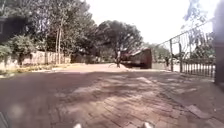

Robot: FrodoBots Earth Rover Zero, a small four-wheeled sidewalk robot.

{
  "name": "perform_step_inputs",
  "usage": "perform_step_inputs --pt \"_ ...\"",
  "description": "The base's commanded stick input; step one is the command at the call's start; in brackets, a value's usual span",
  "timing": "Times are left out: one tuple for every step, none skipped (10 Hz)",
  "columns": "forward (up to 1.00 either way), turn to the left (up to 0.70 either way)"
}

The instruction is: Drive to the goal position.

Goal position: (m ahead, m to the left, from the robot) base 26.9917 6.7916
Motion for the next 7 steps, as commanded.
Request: perform_step_inputs --pt "0.70 0.00" --pt "0.70 0.00" --pt "0.70 0.00" --pt "0.70 0.00" --pt "0.70 0.00" --pt "0.70 0.00" --pt "0.70 0.00"
